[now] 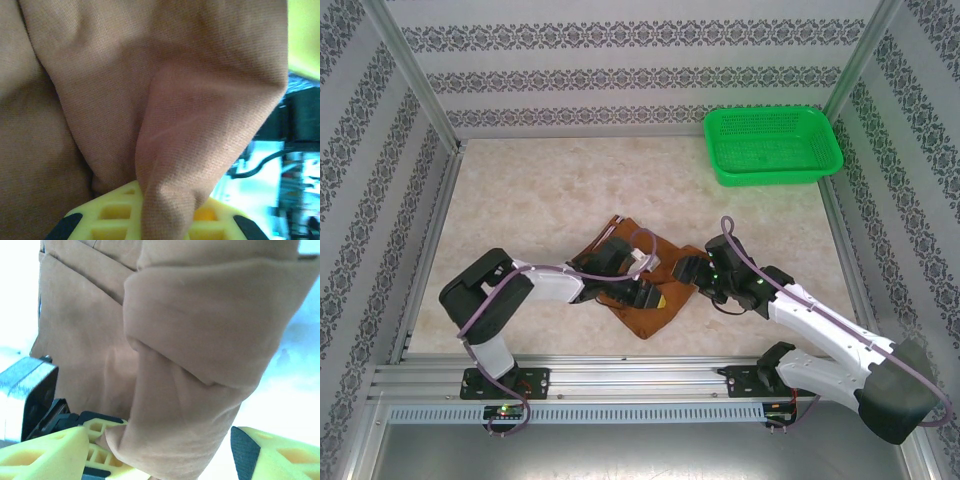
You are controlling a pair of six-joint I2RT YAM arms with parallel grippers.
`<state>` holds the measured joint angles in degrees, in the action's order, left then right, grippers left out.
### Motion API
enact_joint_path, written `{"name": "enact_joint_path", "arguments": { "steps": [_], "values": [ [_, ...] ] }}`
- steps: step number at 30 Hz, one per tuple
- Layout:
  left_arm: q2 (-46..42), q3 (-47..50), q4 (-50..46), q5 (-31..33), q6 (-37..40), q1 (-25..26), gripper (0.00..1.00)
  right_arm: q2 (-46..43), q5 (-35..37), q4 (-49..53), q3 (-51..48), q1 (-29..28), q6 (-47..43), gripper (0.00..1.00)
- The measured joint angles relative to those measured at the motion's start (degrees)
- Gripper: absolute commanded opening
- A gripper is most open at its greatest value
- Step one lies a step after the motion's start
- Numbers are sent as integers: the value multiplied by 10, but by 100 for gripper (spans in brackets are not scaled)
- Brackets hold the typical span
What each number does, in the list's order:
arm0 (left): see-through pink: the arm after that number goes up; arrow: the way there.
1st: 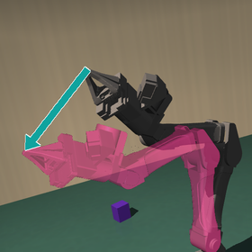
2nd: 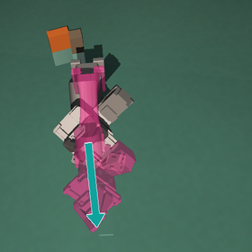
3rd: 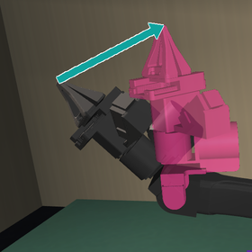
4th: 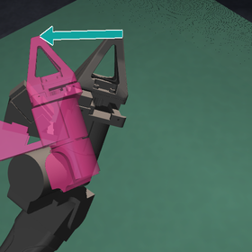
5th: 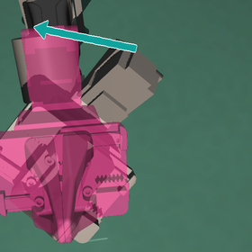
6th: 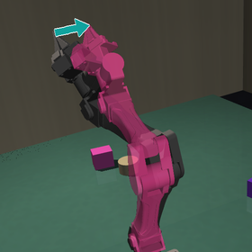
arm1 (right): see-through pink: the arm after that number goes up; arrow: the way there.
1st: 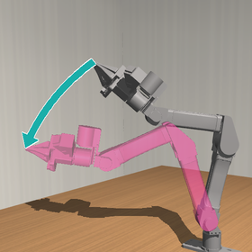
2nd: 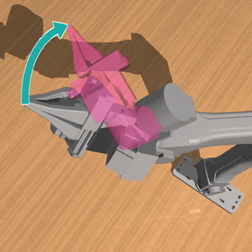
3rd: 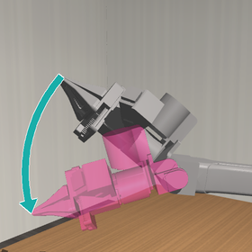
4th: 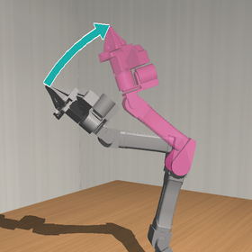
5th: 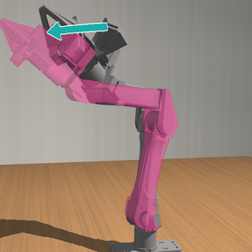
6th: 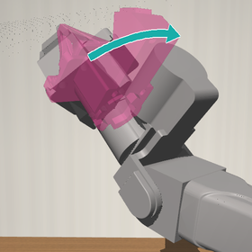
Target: Roll up the long pants
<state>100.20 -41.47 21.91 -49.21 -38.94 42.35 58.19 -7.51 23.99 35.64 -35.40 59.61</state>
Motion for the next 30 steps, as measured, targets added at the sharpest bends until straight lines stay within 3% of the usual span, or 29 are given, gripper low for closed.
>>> {"name": "enact_joint_path", "arguments": {
  "steps": [10, 17, 19, 20, 21, 22, 26, 30],
  "values": [
    [38, 29, 216, -108, -199, -46, 0, 21, -16, -4, 0, 11, -1, 78],
    [60, 50, 283, -122, -249, -51, 0, 101, -60, -81, -19, 40, -16, 77],
    [66, 58, 304, -120, -264, -53, 0, 135, -76, -103, -18, 45, -21, 73],
    [70, 60, 311, -120, -269, -54, 0, 150, -82, -113, -18, 45, -24, 69],
    [74, 62, 315, -120, -275, -54, 0, 168, -88, -125, -16, 45, -27, 41],
    [77, 64, 316, -119, -277, -54, 0, 184, -97, -140, -16, 45, -31, 0],
    [69, 52, 226, -105, -220, -53, 2, 212, -127, -184, -23, 52, -35, 0],
    [-2, -21, -42, -47, -49, -44, 25, 178, -130, -211, -50, 56, -26, 0]
  ]
}}
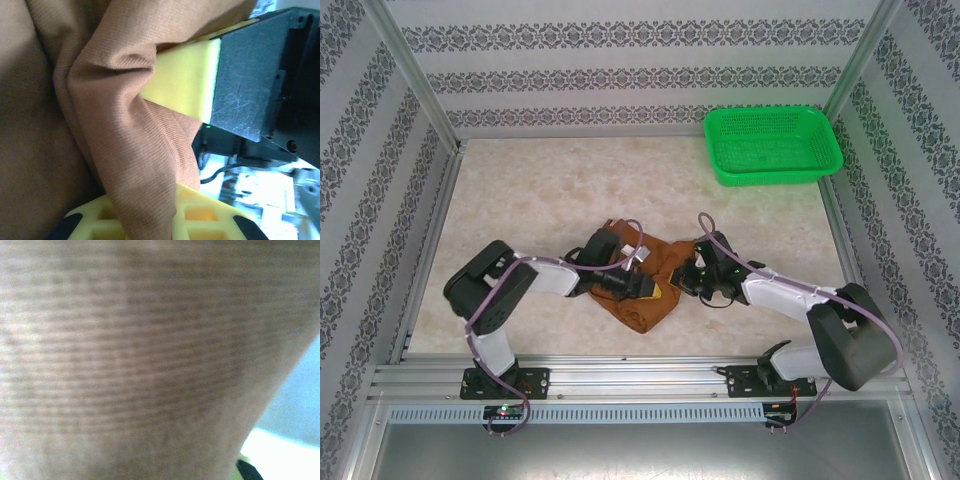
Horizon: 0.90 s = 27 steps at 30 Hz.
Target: Roll up the long pants
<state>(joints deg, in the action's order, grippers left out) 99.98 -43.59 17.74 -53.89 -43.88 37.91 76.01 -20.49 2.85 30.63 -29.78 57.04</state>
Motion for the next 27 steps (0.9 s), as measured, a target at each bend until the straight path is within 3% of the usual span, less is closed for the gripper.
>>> {"name": "enact_joint_path", "arguments": {
  "steps": [2, 4, 8, 11, 16, 19, 27],
  "values": [
    [-45, -34, -109, 52, 73, 7, 32, -27, 10, 8, -3, 0, 1, 0],
    [-102, -65, -202, 121, 132, 9, 49, -56, 40, 32, -11, 0, 3, 0],
    [-186, -102, -299, 271, 212, 35, 56, -90, 87, 85, -27, -2, 19, 0],
    [-205, -112, -336, 387, 263, 105, 58, -102, 104, 98, -30, -14, 33, 0],
    [-166, -127, -373, 580, 349, 288, 64, -104, 120, 104, -30, -27, 49, 0],
    [-114, -152, -382, 662, 391, 353, 68, -102, 121, 104, -30, -29, 54, 0],
    [6, -172, -378, 781, 453, 378, 70, -98, 127, 101, -30, -35, 61, 0]
  ]
}}
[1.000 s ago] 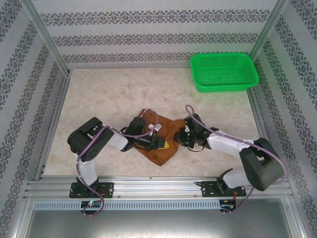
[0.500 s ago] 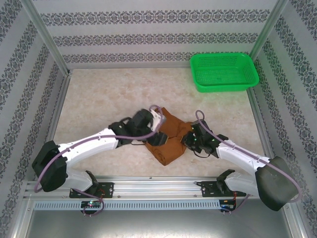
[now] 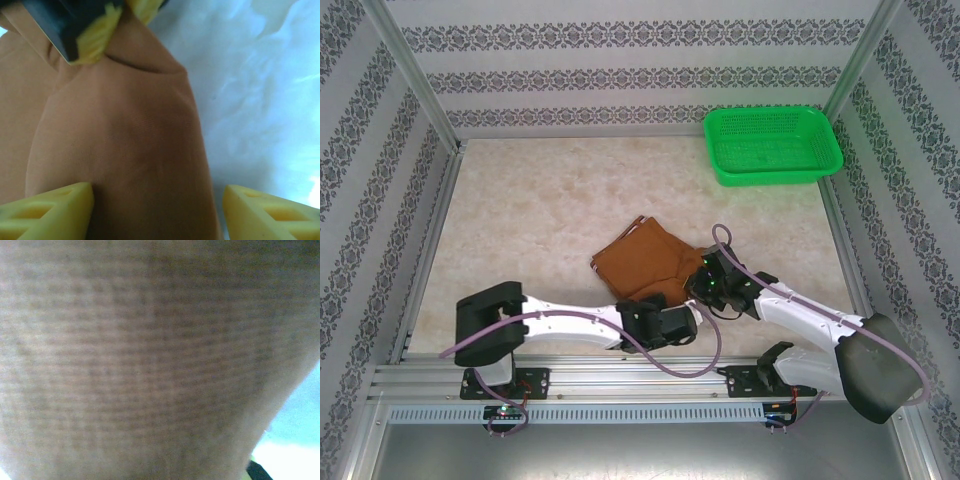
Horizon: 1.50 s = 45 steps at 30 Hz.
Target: Roll up the long pants
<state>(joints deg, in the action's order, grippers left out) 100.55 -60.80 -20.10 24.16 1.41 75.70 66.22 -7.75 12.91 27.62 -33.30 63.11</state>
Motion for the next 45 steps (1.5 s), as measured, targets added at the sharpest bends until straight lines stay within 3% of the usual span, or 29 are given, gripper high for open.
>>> {"name": "enact_joint_path", "arguments": {
  "steps": [6, 8, 9, 11, 12, 15, 16, 18, 22, 27, 34, 39, 45],
  "values": [
    [72, -25, 7, 63, 16, -4, 70, -20, 8, 0, -9, -2, 11, 0],
    [88, -40, 3, 63, 16, -11, 63, -28, 9, 4, -11, -2, 15, 0],
    [92, -46, -2, 63, 16, -12, 53, -29, 9, 6, -11, -2, 16, 0],
    [107, -62, -6, 64, 17, -17, 5, -30, 15, 6, -11, 2, 18, 0],
    [114, -72, -10, 67, 18, -19, 0, -30, 20, 6, -11, 6, 20, 0],
    [118, -85, -21, 64, 27, -24, 0, -30, 22, 2, -11, 17, 24, 0],
    [116, -85, -22, 58, 30, -26, 0, -30, 21, 3, -10, 20, 25, 10],
    [106, -85, -23, 27, 37, -35, 0, -30, 17, 9, -4, 27, 26, 55],
    [71, -84, -36, -100, 19, -82, 0, -41, 0, 46, 21, 55, 1, 73],
    [10, -60, -39, -292, -35, -169, 0, -81, -30, 91, 67, 102, -41, 77],
    [-24, -21, -12, -527, -123, -243, 0, -96, -66, 114, 90, 122, -61, 80],
    [-41, 54, 103, -697, -225, -302, 0, -95, -96, 115, 90, 122, -61, 81],
    [-38, 153, 298, -811, -369, -362, 0, -94, -120, 113, 82, 116, -56, 88]
  ]
}}
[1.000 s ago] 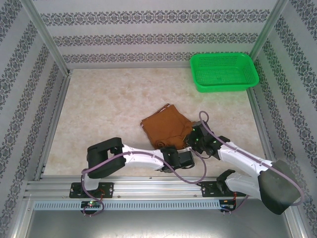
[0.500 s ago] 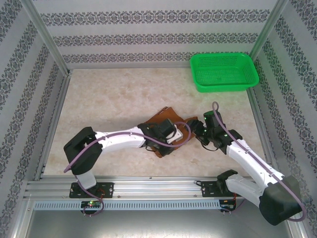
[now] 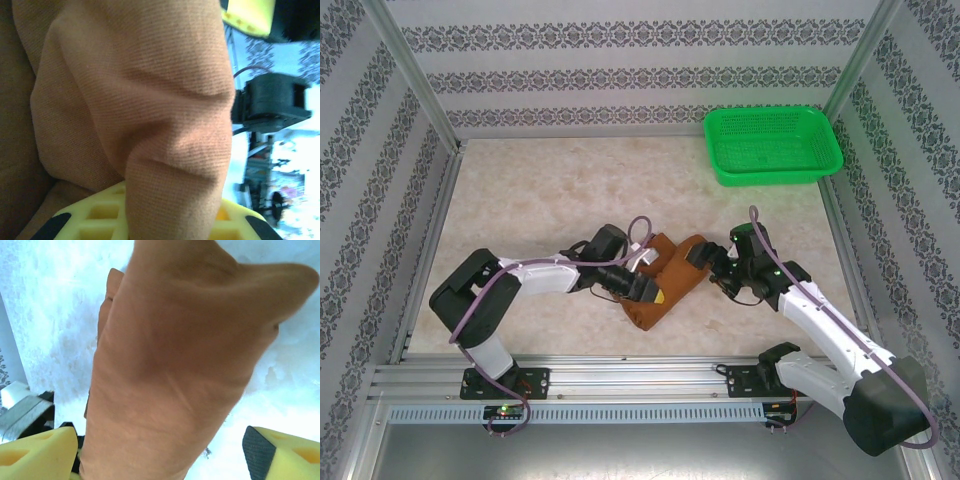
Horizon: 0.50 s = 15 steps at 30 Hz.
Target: Roll up the long pants
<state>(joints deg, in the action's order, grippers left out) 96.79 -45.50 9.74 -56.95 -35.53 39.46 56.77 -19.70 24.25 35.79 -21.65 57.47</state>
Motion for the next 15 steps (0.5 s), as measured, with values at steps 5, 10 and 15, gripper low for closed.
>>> {"name": "enact_joint_path", "arguments": {
  "steps": [5, 10, 15],
  "values": [
    [21, 50, 141, -33, -85, -9, 0, 25, -11, -17, -7, -15, 0, 89],
    [53, 71, 236, -59, -127, -10, 0, 110, -17, -49, -9, -26, -2, 89],
    [81, 76, 292, -74, -168, -14, 0, 209, -35, -100, -2, -29, -13, 41]
  ]
}}
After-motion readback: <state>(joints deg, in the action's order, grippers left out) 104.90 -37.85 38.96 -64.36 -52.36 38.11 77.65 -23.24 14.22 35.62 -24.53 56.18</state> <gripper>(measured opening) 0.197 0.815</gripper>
